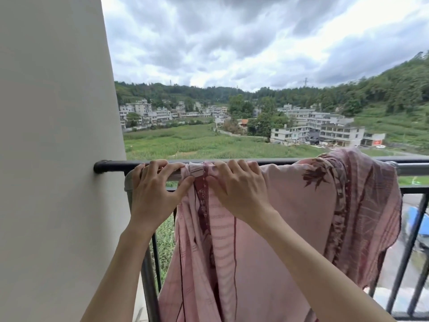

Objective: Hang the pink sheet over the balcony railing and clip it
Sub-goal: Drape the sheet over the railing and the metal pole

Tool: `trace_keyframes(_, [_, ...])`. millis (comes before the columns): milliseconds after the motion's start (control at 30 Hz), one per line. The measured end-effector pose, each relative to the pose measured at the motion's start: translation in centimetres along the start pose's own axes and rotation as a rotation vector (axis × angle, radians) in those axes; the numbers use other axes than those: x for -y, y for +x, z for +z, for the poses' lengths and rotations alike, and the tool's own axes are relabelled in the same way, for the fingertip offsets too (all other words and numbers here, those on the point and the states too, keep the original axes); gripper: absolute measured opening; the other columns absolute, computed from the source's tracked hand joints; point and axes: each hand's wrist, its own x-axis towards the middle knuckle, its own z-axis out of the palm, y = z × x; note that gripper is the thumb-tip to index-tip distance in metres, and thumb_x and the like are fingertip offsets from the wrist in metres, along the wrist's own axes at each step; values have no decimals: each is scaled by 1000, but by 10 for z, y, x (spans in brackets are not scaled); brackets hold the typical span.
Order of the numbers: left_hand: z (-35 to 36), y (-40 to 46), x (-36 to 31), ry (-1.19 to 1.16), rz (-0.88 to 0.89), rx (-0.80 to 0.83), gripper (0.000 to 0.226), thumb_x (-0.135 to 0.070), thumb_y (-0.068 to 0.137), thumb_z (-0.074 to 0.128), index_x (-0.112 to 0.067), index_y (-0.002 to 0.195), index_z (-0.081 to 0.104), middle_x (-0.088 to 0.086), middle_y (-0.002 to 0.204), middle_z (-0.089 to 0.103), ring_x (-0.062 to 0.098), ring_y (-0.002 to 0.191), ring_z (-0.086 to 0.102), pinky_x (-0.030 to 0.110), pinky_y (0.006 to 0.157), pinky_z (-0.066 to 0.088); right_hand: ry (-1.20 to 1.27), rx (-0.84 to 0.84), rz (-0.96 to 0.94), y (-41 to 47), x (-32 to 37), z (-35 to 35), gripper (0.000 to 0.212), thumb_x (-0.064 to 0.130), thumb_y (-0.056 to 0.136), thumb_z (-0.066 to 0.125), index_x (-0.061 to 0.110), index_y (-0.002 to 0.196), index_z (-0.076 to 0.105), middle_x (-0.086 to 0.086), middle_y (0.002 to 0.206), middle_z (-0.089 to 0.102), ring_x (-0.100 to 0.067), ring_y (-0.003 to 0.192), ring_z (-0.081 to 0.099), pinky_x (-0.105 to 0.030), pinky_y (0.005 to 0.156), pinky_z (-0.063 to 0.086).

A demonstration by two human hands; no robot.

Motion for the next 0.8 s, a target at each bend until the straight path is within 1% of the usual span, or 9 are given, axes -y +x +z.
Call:
trace_keyframes(100, [-11, -8, -8, -11, -5, -16, 65, -67, 70, 32, -26, 111, 62, 4, 114, 50, 8, 110, 24, 47, 108, 25, -116, -61, 7, -21, -34, -16, 47, 52, 92, 32, 16, 89, 63, 0, 80, 64, -24, 74, 60, -33, 74, 28])
trace_keyframes(200, [-20, -16, -12, 2, -13, -21, 64, -66, 70, 31, -27, 110, 61, 3, 113, 49, 12, 112, 28, 44, 109, 22, -143, -47, 84, -42, -73, -44, 53, 51, 95, 23, 14, 86, 60, -3, 81, 63, -26, 76, 58, -35, 78, 29])
trace_keyframes(300, [-31, -17, -13, 37, 2, -16, 64, -66, 70, 30, -27, 111, 61, 4, 113, 49, 20, 117, 36, 40, 110, 15, -107, -44, 129, -45, -77, -60, 49, 48, 92, 26, 12, 88, 59, -5, 84, 63, -27, 82, 57, -35, 83, 28])
trace_keyframes(367, [-49, -1, -13, 43, 0, -6, 64, -66, 71, 31, -26, 111, 61, 5, 113, 49, 24, 117, 42, 42, 111, 16, 13, -11, 223, -24, -58, -76, 48, 45, 88, 24, 14, 95, 59, -5, 95, 63, -24, 93, 54, -35, 91, 27])
trace_keyframes(433, [-56, 2, -14, 45, 3, -4, 63, -67, 72, 32, -27, 110, 61, 5, 112, 49, 25, 115, 44, 47, 110, 21, 93, -22, 272, -16, -39, -85, 50, 44, 88, 25, 15, 110, 59, -5, 114, 61, -21, 109, 49, -35, 105, 18])
trace_keyframes(533, [-60, 1, -13, 44, 20, -2, 61, -68, 74, 33, -28, 111, 60, 4, 111, 49, 26, 115, 44, 47, 110, 22, 146, -79, 167, -4, 3, -90, 57, 52, 90, 26, 15, 124, 54, -2, 121, 61, -18, 117, 50, -37, 113, 11])
trace_keyframes(633, [-65, 1, -11, 14, 32, -6, 61, -68, 75, 35, -26, 112, 57, 2, 111, 51, 22, 115, 45, 40, 109, 17, 165, 27, 4, 10, 41, -80, 58, 53, 89, 28, 17, 128, 52, -1, 120, 62, -19, 112, 53, -42, 107, 27])
trace_keyframes(700, [-69, 0, -10, -46, 36, -39, 56, -65, 76, 45, -19, 107, 54, -2, 106, 54, 11, 108, 43, 41, 107, 22, 89, 85, -35, 14, 49, -69, 54, 54, 89, 30, 20, 121, 57, -1, 108, 66, -22, 100, 60, -41, 93, 38])
trace_keyframes(800, [-76, -4, -10, -117, 55, -89, 42, -44, 78, 67, -10, 98, 51, -8, 95, 51, -4, 87, 32, 50, 101, 33, -16, -24, -32, 9, 39, -60, 43, 49, 90, 36, 20, 101, 65, 1, 83, 68, -22, 75, 63, -35, 75, 43])
